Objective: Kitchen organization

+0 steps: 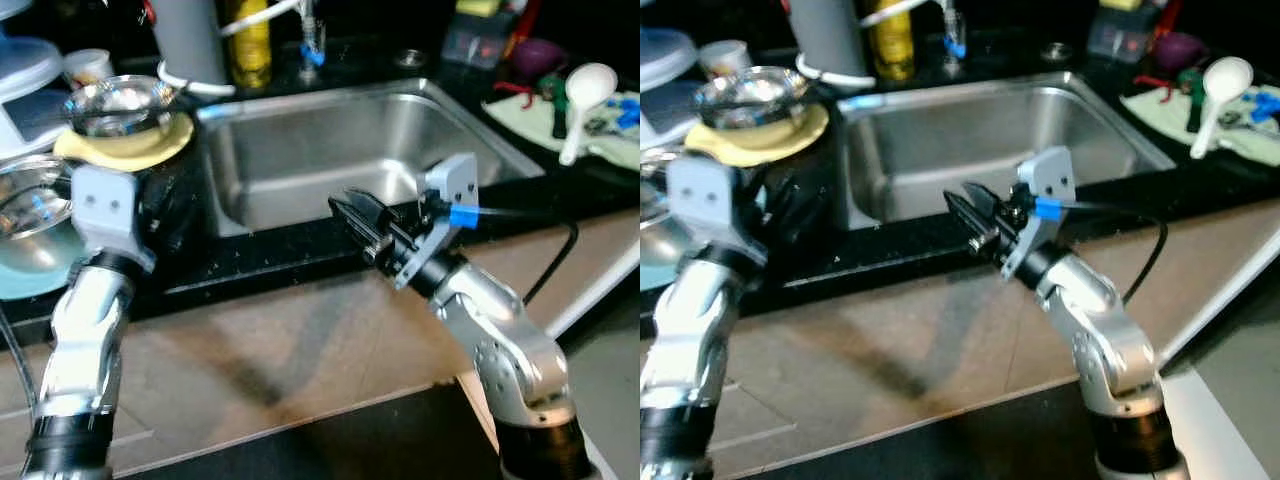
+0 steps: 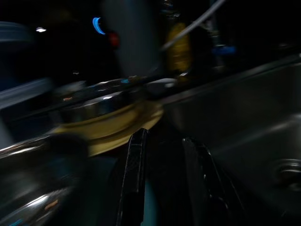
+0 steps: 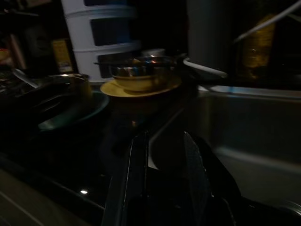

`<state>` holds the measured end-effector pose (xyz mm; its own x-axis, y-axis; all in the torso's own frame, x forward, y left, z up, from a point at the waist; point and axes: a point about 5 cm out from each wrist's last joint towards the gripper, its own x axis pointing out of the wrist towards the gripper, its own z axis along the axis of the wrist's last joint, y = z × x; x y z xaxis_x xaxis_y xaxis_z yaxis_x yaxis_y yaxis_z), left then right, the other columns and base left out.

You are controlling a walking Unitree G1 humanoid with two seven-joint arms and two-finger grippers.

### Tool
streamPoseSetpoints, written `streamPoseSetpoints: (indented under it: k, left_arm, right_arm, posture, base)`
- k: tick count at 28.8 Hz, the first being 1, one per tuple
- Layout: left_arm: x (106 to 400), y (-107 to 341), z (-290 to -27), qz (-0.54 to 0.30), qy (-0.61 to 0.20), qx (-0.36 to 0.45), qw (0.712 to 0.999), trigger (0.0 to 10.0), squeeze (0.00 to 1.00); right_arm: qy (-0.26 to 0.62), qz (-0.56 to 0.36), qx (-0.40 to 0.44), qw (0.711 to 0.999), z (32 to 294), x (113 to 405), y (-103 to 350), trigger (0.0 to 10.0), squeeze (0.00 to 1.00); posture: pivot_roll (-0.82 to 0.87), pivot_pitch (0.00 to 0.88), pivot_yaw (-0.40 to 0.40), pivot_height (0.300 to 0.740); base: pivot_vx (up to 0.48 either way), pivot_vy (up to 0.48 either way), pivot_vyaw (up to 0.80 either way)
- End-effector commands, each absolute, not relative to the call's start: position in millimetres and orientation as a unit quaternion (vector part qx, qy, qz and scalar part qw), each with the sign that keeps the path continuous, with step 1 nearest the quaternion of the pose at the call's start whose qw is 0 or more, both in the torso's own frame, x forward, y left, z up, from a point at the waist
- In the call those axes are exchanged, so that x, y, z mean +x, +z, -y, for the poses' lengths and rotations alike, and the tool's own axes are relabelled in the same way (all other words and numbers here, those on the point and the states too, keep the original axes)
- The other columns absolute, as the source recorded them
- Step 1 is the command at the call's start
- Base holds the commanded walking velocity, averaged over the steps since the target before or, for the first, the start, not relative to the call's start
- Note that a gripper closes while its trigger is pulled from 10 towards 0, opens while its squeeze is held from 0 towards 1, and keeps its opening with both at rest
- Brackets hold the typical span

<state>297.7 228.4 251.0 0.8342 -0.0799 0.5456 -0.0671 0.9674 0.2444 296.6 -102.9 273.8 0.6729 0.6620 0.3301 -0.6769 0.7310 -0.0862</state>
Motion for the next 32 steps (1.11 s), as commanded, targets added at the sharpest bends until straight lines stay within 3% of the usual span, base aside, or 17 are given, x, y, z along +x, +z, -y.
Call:
streamPoseSetpoints:
  k: [1, 8, 9, 10, 11, 12, 20, 25, 32]
  left_arm:
    - [286, 246, -232, 0.287, 0.026, 0.136, 0.948, 10.0, 1.0]
    - [265, 246, -241, 0.288, 0.102, 0.135, 0.942, 10.0, 1.0]
    - [263, 245, -242, 0.288, 0.112, 0.135, 0.942, 10.0, 0.91]
    - [259, 243, -244, 0.281, 0.133, 0.134, 0.941, 10.0, 0.22]
    - [256, 241, -245, 0.276, 0.147, 0.133, 0.94, 10.0, 0.22]
    - [253, 239, -247, 0.27, 0.162, 0.131, 0.94, 10.0, 0.0]
    - [238, 222, -252, 0.234, 0.222, 0.117, 0.939, 10.0, 0.0]
    - [225, 225, -263, 0.231, 0.276, 0.134, 0.923, 10.0, 0.0]
    - [222, 233, -271, 0.243, 0.292, 0.123, 0.917, 10.0, 0.0]
  right_arm:
    - [0.368, 0.175, 0.023, 0.913, 102, 294, 271, 10.0, 0.0]
    - [0.377, 0.179, 0.02, 0.908, 97, 293, 268, 10.0, 0.0]
    - [0.379, 0.179, 0.02, 0.908, 97, 292, 267, 10.0, 0.0]
    - [0.38, 0.178, 0.019, 0.908, 96, 292, 266, 10.0, 0.0]
    - [0.38, 0.178, 0.018, 0.907, 96, 292, 266, 10.0, 0.0]
    - [0.38, 0.178, 0.018, 0.907, 96, 292, 266, 10.0, 0.0]
    - [0.384, 0.18, 0.018, 0.906, 96, 292, 266, 10.0, 0.0]
    - [0.388, 0.18, 0.019, 0.904, 95, 291, 266, 10.0, 0.0]
    - [0.387, 0.181, 0.025, 0.904, 95, 292, 265, 10.0, 0.0]
  posture:
    - [-0.04, 0.202, -0.014, 0.74]
    - [-0.04, 0.204, -0.019, 0.74]
    - [-0.04, 0.205, -0.02, 0.74]
    - [-0.04, 0.205, -0.02, 0.74]
    - [-0.04, 0.205, -0.02, 0.74]
    - [-0.04, 0.205, -0.02, 0.74]
    - [-0.04, 0.203, -0.022, 0.74]
    - [-0.04, 0.203, -0.023, 0.74]
    - [-0.03, 0.194, -0.032, 0.74]
  base:
    - [0.0, 0.0, 0.0]
    - [0.0, 0.0, 0.0]
    - [0.0, 0.0, 0.0]
    - [0.0, 0.0, 0.0]
    - [0.0, 0.0, 0.0]
    - [0.0, 0.0, 0.0]
    - [0.0, 0.0, 0.0]
    - [0.0, 0.0, 0.0]
    - [0.0, 0.0, 0.0]
